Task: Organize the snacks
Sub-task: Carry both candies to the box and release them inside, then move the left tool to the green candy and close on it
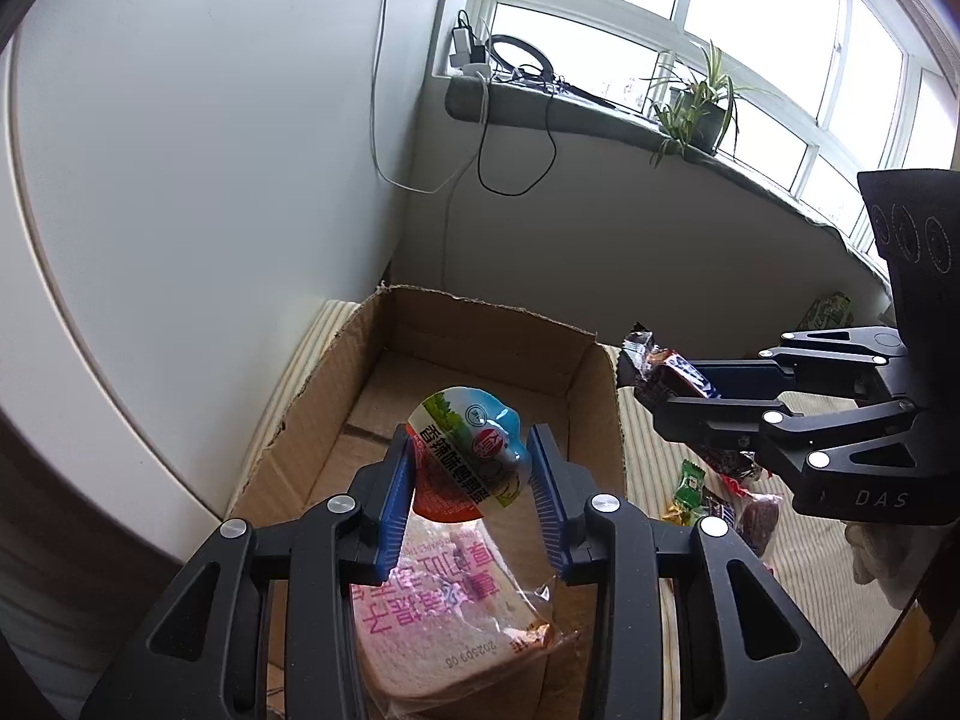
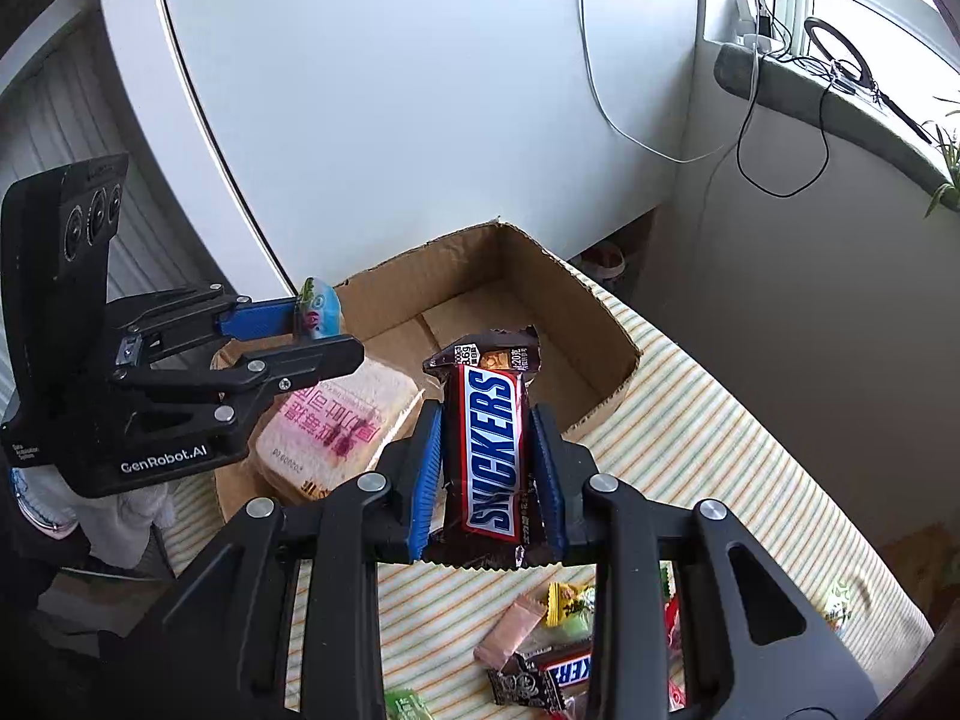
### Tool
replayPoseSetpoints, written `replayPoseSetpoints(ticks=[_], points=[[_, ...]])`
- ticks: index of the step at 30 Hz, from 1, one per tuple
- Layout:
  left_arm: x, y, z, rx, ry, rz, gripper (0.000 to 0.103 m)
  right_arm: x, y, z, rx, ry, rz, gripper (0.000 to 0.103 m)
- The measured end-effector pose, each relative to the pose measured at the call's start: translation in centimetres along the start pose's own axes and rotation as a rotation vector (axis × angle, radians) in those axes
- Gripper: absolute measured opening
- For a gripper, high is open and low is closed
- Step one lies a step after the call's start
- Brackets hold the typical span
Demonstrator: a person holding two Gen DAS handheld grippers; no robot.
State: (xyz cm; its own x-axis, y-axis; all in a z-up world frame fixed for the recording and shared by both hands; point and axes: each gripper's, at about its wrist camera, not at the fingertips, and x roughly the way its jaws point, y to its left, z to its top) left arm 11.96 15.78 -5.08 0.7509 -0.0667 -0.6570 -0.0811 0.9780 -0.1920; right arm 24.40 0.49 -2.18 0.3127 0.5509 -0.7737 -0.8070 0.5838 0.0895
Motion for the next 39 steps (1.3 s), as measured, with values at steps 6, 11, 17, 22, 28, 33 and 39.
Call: replayPoseSetpoints(ticks=[6,11,17,22,28,33,39], points=[[1.2,0.5,0.3,-0.010,0.020,0.003,0.036,2.7,-0.7,1.4,0.020,0.031,0.005,0.030],[2.1,0.7,0.5,-0.018,0.037,0.003,0.036,4.3,-1.3,2.1,0.032,0.049,-0.001,0.030],[2.8,0.6,0.8,-0.018,0.043,0.000,0.039,4.9,-1.6,2.2,0.038,0.048,-0.002,0.030],[2.9,0.5,0.9,-0.022,0.048,0.007,0.041,4.1,-1.6,2.3,0.042,0.019,-0.013,0.060],[2.4,0.4,1.0,-0.027,0.035,0.006,0.041,2.6,-1.6,2.3,0.042,-0.002,-0.015,0.060],[1.3,0.0,1.0,-0.032,0.020,0.002,0.041,1.1,-1.5,1.9,0.039,-0.020,-0.021,0.060],[-0.1,-1.1,0.5,-0.024,0.001,-0.016,0.041,-1.4,-1.4,0.6,0.030,-0.043,-0.038,0.060]])
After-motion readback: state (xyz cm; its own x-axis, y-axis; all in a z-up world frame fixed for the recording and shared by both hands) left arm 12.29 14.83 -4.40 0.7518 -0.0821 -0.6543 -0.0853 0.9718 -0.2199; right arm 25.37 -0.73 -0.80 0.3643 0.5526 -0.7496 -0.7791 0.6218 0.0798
